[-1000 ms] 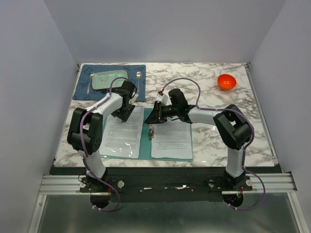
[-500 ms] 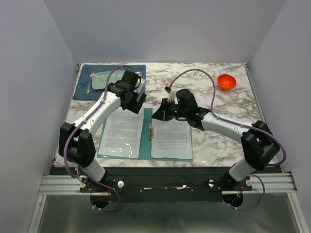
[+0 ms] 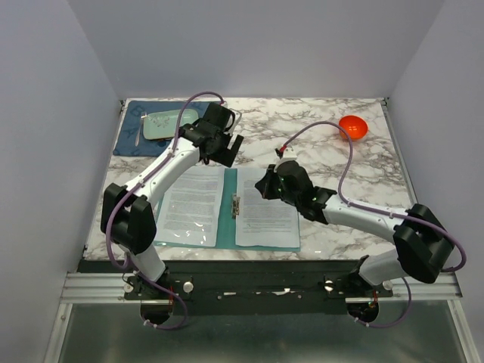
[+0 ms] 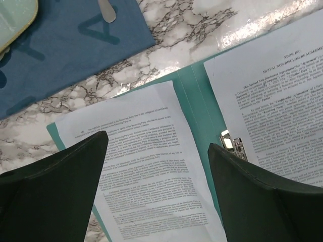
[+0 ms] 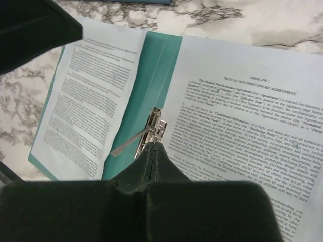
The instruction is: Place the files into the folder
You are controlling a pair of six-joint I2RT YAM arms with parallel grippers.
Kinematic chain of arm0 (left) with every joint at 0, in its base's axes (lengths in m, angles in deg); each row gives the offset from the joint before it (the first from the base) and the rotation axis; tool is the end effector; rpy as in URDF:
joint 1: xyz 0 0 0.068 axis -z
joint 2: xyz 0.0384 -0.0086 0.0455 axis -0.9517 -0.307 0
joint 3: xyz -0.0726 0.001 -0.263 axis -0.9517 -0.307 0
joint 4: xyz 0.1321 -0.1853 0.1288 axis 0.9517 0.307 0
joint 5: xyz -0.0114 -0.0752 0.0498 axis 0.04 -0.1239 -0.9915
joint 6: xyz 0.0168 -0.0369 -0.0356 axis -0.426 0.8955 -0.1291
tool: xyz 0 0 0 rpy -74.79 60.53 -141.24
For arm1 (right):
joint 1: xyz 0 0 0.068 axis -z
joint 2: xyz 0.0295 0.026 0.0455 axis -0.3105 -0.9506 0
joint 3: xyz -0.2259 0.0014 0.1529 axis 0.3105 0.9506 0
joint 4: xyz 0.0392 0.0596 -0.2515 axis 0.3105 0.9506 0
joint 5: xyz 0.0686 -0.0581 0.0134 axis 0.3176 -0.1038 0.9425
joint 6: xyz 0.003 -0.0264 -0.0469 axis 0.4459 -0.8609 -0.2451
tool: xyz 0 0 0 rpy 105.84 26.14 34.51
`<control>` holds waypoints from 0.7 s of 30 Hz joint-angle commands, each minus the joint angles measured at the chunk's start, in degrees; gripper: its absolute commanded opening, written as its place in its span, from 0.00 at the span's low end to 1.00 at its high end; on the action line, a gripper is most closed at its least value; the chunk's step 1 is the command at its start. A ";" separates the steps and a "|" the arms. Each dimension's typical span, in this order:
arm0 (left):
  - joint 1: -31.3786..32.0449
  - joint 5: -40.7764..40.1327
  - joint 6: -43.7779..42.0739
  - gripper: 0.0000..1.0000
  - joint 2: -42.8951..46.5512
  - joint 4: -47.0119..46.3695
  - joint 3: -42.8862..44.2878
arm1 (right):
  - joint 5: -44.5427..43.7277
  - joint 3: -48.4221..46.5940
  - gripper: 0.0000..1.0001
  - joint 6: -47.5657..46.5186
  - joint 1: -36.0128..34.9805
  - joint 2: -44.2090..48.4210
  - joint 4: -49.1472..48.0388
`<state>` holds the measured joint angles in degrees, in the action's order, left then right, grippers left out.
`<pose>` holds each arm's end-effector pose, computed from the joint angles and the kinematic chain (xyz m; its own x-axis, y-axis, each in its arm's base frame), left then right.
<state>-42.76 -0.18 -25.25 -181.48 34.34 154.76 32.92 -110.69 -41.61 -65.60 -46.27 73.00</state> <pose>0.3218 -0.1755 0.3054 -0.7179 0.3569 -0.5977 0.3874 0.9182 0.0829 0.2158 0.2265 0.2316 -0.6180 0.1601 -0.7697 -0.3295 0.8362 0.4384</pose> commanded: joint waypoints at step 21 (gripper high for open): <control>2.10 0.47 3.69 0.98 -12.19 -11.73 -4.59 | 2.09 0.36 0.01 -6.61 -4.70 -11.76 -21.67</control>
<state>-41.58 0.67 -23.11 -191.08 24.99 148.67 34.38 -107.76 -45.72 -68.79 -55.97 54.57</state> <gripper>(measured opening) 0.982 0.012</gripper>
